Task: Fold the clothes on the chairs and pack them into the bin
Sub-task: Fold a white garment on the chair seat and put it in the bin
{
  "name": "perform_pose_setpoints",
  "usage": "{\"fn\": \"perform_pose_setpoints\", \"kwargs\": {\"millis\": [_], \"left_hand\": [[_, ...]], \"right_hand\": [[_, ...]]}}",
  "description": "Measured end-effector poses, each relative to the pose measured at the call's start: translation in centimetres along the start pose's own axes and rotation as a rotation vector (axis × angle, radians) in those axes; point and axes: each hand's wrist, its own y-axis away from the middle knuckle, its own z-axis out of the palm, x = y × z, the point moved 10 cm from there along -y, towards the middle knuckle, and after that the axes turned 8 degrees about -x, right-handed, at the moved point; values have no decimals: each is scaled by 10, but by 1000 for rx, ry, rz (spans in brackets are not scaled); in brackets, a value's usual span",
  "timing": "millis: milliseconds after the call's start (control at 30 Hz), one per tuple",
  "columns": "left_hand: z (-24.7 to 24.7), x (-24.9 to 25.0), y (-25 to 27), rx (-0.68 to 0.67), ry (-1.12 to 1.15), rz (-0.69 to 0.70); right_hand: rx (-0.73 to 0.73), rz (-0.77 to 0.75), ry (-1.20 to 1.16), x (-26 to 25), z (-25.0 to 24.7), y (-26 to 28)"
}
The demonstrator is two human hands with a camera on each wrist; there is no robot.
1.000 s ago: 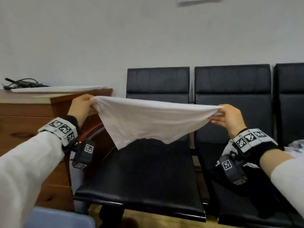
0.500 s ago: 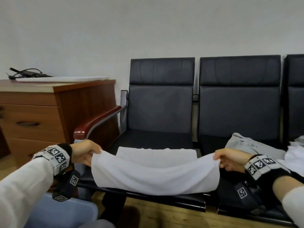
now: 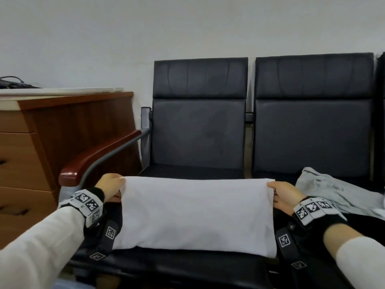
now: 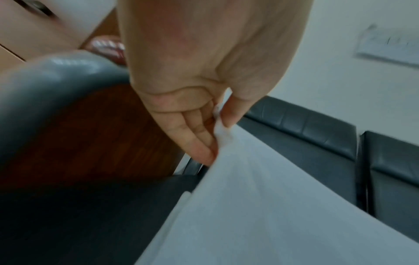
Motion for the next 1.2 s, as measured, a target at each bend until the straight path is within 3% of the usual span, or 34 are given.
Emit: {"fn": "perform_pose_setpoints", "kwargs": {"millis": [100, 167, 233, 333, 400, 567, 700, 800, 900, 1067, 1200], "left_hand": [[17, -19, -33, 48, -208, -51], [31, -29, -50, 7, -527, -104], [39, -32, -52, -30, -749, -149], [42, -26, -51, -24, -839, -142], [49, -14, -46, -18, -864, -93], [97, 20, -11, -67, -723, 60], [137, 7, 7, -184, -355, 16], [158, -9, 16, -259, -234, -87], [165, -14, 15, -272, -231, -79], [164, -21, 11, -263, -217, -102], [171, -13, 14, -290, -238, -40]], "right_hand": [[42, 69, 317, 17, 3, -29], [-5, 141, 433, 34, 9, -46], [-46, 218, 429, 52, 8, -53], [-123, 320, 259, 80, 12, -51], [-112, 323, 288, 85, 13, -46], [69, 202, 698, 69, 11, -35], [60, 185, 804, 58, 22, -15], [57, 156, 767, 53, 24, -6], [73, 154, 710, 45, 21, 0], [-78, 247, 354, 68, 28, 9], [-161, 92, 41, 49, 36, 17]]}}
